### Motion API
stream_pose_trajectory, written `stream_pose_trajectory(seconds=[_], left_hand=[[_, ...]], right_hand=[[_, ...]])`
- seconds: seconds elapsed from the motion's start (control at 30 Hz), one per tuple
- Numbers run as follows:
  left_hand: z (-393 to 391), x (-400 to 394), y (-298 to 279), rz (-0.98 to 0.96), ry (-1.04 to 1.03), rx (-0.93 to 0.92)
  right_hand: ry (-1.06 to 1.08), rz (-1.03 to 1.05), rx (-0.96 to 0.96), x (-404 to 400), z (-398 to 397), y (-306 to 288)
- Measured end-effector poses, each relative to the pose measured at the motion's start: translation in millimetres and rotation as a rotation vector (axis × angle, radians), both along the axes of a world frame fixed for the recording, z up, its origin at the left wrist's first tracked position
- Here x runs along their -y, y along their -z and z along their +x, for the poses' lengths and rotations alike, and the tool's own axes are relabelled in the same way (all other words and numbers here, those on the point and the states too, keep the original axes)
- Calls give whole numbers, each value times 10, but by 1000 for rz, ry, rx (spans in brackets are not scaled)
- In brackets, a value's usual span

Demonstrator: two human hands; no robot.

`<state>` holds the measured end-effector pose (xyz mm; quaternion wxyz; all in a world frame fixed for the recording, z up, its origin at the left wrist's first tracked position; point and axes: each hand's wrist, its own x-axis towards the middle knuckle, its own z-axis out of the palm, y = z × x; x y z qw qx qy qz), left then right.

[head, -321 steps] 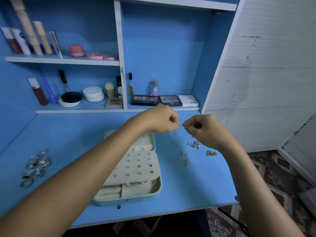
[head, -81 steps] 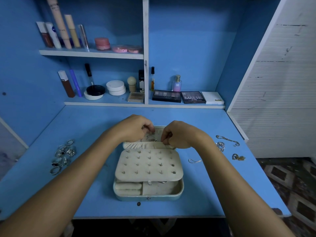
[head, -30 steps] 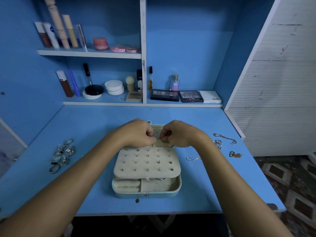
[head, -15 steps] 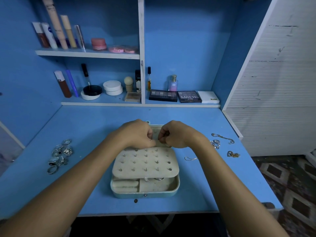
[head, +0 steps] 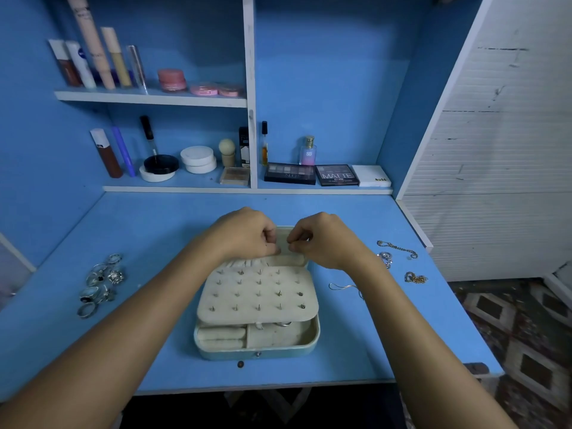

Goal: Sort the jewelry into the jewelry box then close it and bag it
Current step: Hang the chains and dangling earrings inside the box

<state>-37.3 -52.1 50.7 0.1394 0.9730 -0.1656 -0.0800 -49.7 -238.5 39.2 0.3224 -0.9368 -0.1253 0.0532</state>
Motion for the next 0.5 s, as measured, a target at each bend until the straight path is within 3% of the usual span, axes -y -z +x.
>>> stream_pose_trajectory(seconds=[0.27, 0.5], left_hand=[[154, 389, -41, -117, 77, 56], [211, 872, -49, -103, 170, 18]], right_hand=[[141, 35, 80, 488, -25, -78], [281, -49, 62, 937, -34, -1]])
